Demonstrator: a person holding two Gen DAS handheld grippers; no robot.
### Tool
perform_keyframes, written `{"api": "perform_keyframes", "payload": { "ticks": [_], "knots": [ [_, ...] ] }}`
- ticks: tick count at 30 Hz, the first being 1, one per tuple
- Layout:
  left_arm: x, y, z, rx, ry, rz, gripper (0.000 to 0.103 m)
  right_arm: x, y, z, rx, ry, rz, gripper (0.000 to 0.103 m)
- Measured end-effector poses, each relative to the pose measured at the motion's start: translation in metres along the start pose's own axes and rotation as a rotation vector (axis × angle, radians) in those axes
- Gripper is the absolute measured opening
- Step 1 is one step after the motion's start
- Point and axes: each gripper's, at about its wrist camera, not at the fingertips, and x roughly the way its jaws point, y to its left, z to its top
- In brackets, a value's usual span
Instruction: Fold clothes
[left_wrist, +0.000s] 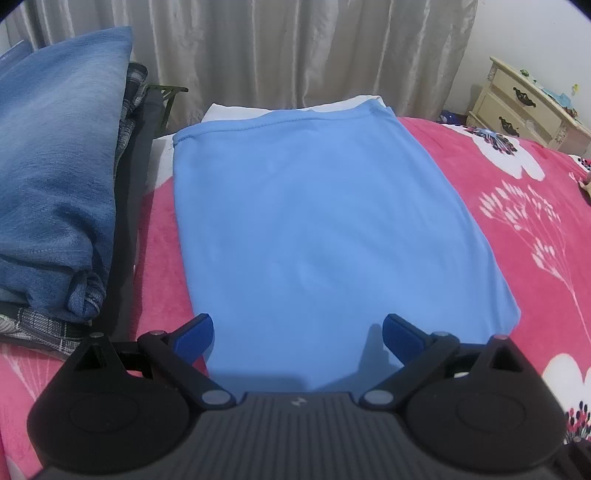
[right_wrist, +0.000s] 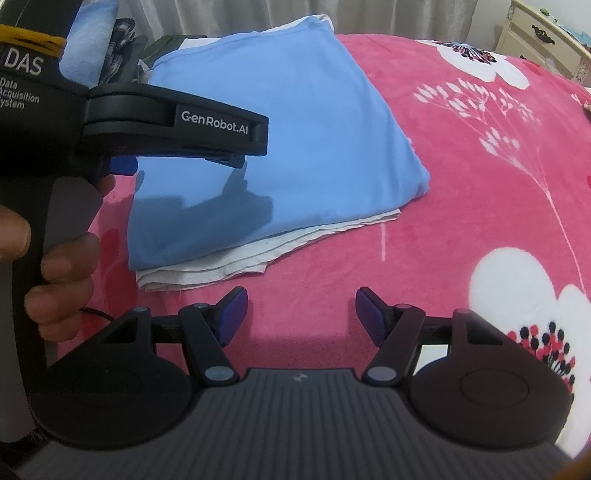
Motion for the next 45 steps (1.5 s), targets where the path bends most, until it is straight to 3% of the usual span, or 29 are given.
{"api": "perform_keyframes", "payload": {
  "ticks": [45],
  "knots": [
    [-0.0005,-0.0019,-0.0023,0.007,-0.003,0.009,0.099,0.0002,0.0007,0.0020,-0.010,0.003,0.010,0.065]
  ]
}}
